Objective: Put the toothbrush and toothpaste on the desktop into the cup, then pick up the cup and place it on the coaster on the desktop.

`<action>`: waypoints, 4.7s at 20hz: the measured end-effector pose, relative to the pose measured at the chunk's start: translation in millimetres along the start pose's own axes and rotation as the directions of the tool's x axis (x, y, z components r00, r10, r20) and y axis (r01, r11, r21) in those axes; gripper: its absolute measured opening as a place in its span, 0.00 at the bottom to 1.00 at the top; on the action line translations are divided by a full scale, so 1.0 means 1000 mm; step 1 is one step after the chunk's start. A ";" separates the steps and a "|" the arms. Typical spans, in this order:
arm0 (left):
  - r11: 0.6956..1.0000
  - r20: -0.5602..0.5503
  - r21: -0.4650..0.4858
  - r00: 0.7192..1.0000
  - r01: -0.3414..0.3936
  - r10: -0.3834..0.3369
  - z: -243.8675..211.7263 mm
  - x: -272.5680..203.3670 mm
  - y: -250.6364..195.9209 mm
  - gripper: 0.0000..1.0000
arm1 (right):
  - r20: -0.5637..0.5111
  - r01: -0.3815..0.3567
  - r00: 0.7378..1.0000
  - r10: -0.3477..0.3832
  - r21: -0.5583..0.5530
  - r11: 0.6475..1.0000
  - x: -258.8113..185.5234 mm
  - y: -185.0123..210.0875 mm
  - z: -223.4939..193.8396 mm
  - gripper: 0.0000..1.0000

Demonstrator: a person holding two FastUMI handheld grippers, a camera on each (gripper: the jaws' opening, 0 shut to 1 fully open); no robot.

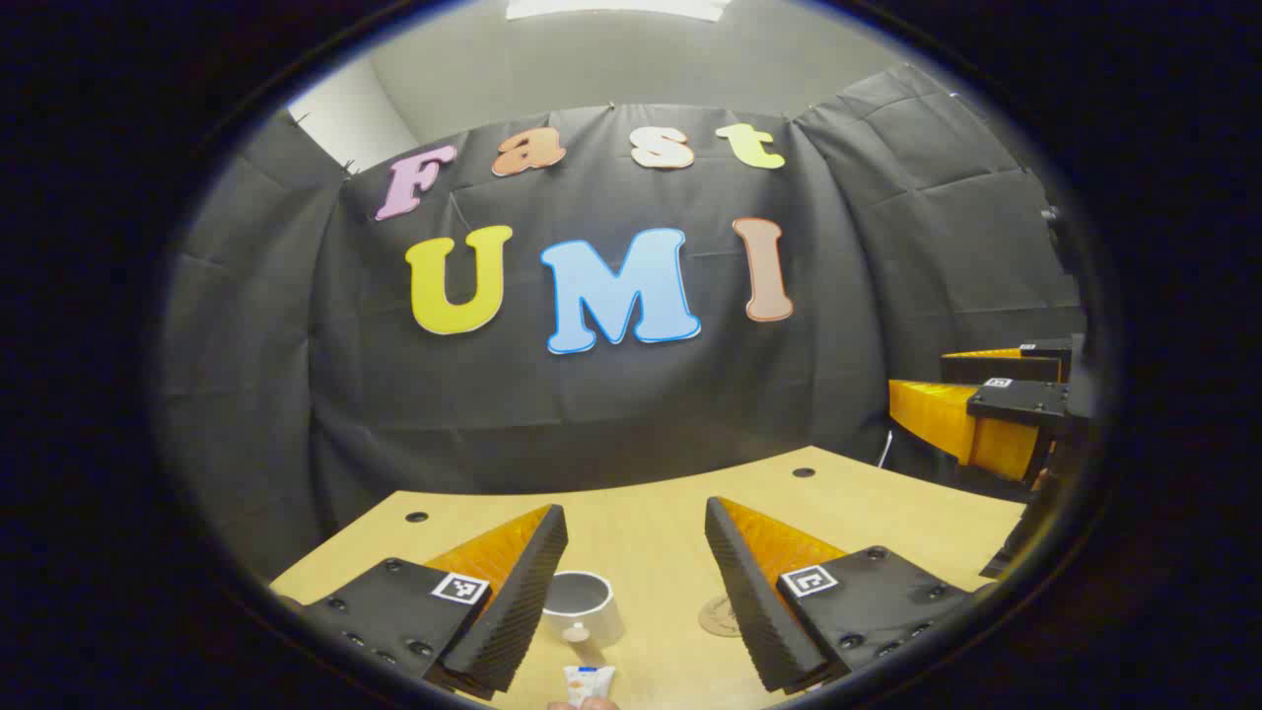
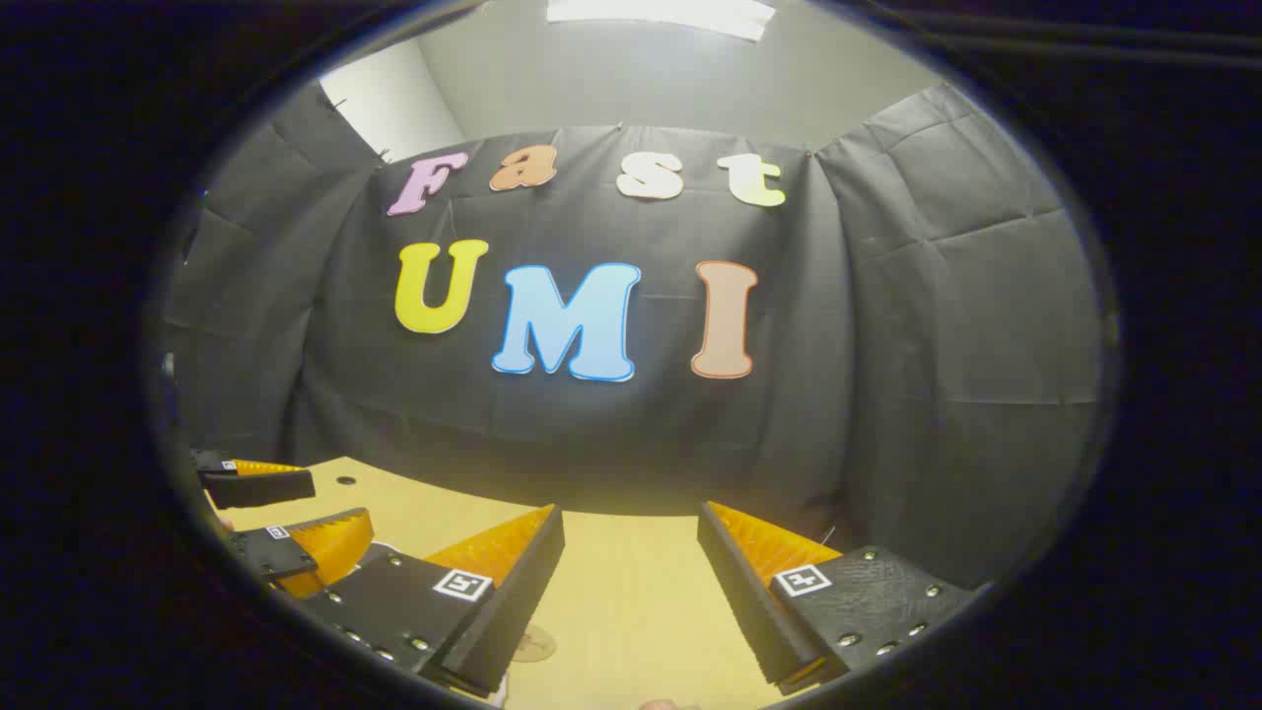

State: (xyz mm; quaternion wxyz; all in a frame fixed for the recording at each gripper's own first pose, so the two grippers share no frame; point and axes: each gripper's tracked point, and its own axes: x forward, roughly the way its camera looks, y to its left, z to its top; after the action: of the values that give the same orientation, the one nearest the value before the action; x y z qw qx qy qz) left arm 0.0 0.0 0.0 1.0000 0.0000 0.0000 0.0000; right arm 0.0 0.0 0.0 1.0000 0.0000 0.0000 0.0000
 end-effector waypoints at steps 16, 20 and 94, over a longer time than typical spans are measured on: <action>0.998 -0.011 -0.031 0.999 -0.052 0.051 0.018 -0.009 0.021 0.94 | -0.071 -0.071 0.995 0.073 0.042 0.997 -0.005 0.020 0.005 0.89; 0.999 -0.076 -0.034 0.997 -0.034 0.031 0.002 -0.007 0.016 0.94 | -0.161 -0.099 0.981 0.106 0.050 0.994 -0.007 0.030 -0.018 0.89; 0.968 -0.778 -0.132 0.627 -0.214 0.032 -0.199 -0.056 0.085 0.24 | -0.813 -0.203 0.383 0.440 0.390 0.898 -0.081 0.114 -0.203 0.04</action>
State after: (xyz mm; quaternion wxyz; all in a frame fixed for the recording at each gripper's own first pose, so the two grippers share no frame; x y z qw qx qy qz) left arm -55.8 84.6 -198.6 0.8956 -0.1066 0.4263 0.0689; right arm -80.7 113.9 -203.4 0.8236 0.1137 0.5202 0.1952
